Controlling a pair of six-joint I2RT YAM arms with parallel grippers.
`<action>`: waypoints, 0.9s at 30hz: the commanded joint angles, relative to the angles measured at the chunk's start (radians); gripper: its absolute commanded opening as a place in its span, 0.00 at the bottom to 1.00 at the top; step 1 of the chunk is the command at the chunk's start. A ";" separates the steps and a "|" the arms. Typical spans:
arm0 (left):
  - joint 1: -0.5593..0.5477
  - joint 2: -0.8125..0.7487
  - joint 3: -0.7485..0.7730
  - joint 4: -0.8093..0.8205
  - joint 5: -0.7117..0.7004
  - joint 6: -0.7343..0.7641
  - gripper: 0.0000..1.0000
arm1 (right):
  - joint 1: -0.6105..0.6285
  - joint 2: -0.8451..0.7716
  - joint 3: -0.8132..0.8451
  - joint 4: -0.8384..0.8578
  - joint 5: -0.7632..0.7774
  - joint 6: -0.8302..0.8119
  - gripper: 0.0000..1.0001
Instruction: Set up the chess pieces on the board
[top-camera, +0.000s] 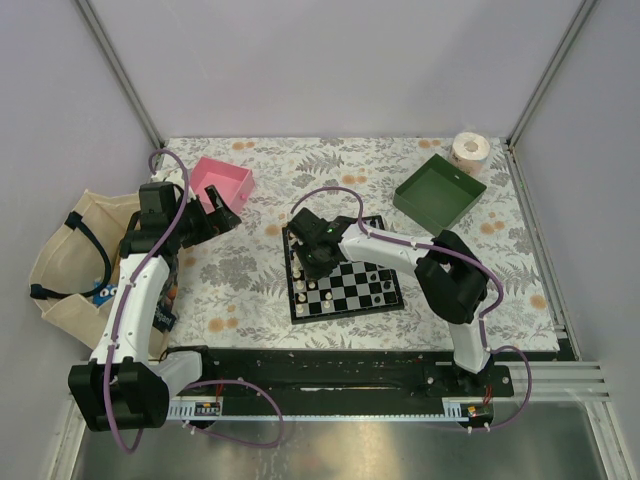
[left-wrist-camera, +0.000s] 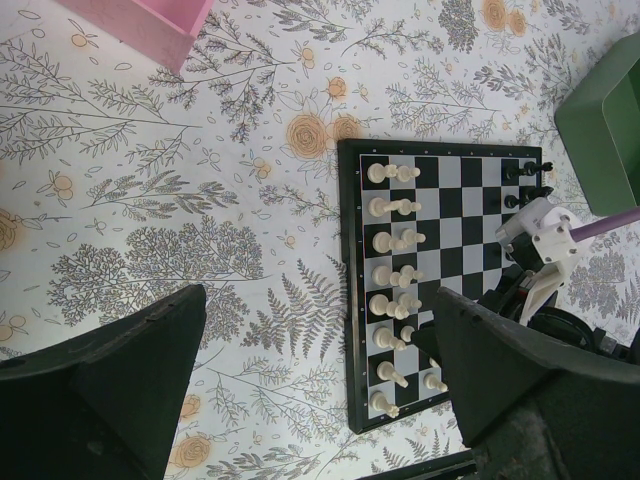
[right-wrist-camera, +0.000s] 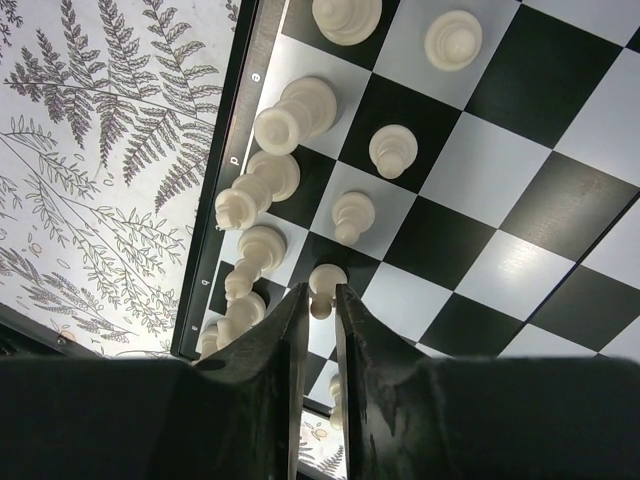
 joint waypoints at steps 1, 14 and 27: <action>0.004 -0.003 0.008 0.030 0.023 0.010 0.99 | 0.013 -0.013 0.014 -0.008 0.013 -0.016 0.28; 0.004 -0.006 0.008 0.032 0.023 0.010 0.99 | 0.013 -0.125 -0.045 -0.005 0.100 -0.010 0.40; 0.004 -0.004 0.008 0.029 0.025 0.010 0.99 | 0.013 -0.220 -0.191 0.039 0.114 0.066 0.42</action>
